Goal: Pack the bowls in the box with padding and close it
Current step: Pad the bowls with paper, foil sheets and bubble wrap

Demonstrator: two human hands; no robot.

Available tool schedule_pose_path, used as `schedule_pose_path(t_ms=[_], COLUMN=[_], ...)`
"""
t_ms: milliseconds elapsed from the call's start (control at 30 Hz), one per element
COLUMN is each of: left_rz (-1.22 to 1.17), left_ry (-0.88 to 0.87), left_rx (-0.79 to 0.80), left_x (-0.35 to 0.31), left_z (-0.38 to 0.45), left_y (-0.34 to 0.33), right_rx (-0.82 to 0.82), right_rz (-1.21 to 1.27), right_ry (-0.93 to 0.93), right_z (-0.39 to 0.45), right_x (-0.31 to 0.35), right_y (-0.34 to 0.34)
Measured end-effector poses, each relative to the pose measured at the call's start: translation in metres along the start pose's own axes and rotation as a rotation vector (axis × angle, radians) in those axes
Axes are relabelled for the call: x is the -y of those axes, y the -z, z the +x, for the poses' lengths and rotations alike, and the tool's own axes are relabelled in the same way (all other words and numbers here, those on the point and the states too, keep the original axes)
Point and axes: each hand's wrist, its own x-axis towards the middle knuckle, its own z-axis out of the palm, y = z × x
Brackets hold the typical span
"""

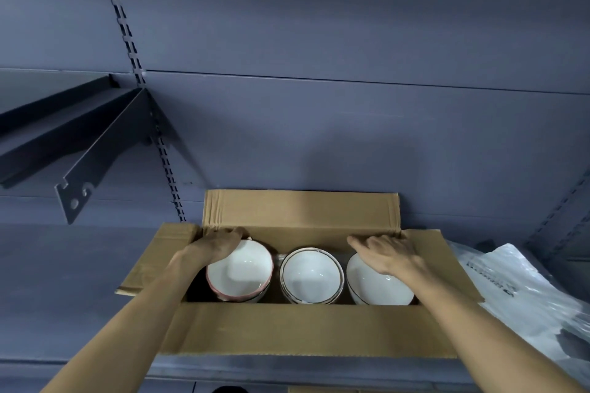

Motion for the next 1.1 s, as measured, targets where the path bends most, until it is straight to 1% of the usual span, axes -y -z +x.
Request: schedule_pose_path(t_ms=[33,67,133,167,233,333,400,467,500,533,600,633,667,700,800,867,933,1000,1100], left_rz=[-0.08,-0.081,-0.004,0.02,0.052,0.151,0.219,0.278,0.315,0.362,0.443,0.449,0.429,0.388,0.264,0.208,0.19,0.209,0.329], left_ry=[0.012,0.0,-0.058,-0.053,-0.041,-0.113,-0.145,-0.135,-0.135,-0.159,-0.243,-0.3,-0.356,-0.407,-0.614,-0.769,-0.878,-0.969,-1.062], left_rx=[0.054,0.069,0.028,0.017,-0.037,-0.158,-0.163,-0.157,-0.196,-0.274,-0.466,-0.532,-0.561,-0.556,-0.454,-0.4,-0.344,-0.278,-0.175], left_x=[0.001,0.006,0.012,0.014,0.018,0.021,0.019,0.016,0.014,0.012,-0.001,-0.011,-0.023,-0.037,-0.089,-0.139,-0.185,-0.23,-0.285], left_z=[0.001,0.004,0.004,0.002,-0.002,-0.01,-0.015,-0.016,-0.017,-0.017,-0.021,-0.024,-0.025,-0.026,-0.028,-0.032,-0.033,-0.031,-0.023], left_y=[-0.002,-0.003,-0.004,-0.004,-0.005,-0.008,-0.012,-0.012,-0.011,-0.01,-0.007,-0.007,-0.009,-0.011,-0.028,-0.053,-0.079,-0.106,-0.149], right_rx=[0.031,0.049,0.043,0.028,-0.043,-0.203,-0.31,-0.359,-0.368,-0.38,-0.438,-0.482,-0.532,-0.578,-0.657,-0.681,-0.694,-0.67,-0.56], right_rz=[0.043,0.089,0.146,0.175,0.237,0.248,0.241,0.3,0.346,0.385,0.442,0.463,0.48,0.497,0.551,0.548,0.534,0.519,0.446], right_ry=[-0.016,-0.039,-0.094,-0.12,-0.14,-0.152,-0.153,-0.134,-0.12,-0.109,-0.099,-0.097,-0.094,-0.086,-0.065,-0.116,-0.198,-0.306,-0.443], right_z=[0.0,0.001,0.002,0.002,-0.001,-0.009,-0.016,-0.025,-0.029,-0.034,-0.045,-0.05,-0.056,-0.061,-0.077,-0.095,-0.112,-0.132,-0.16], right_x=[0.0,0.0,0.001,0.001,0.001,-0.001,-0.003,-0.006,-0.008,-0.009,-0.016,-0.021,-0.026,-0.032,-0.054,-0.086,-0.122,-0.161,-0.216], right_y=[0.002,0.003,0.002,0.002,0.003,0.002,0.001,0.002,0.003,0.006,0.012,0.015,0.017,0.02,0.021,0.014,0.002,-0.014,-0.04])
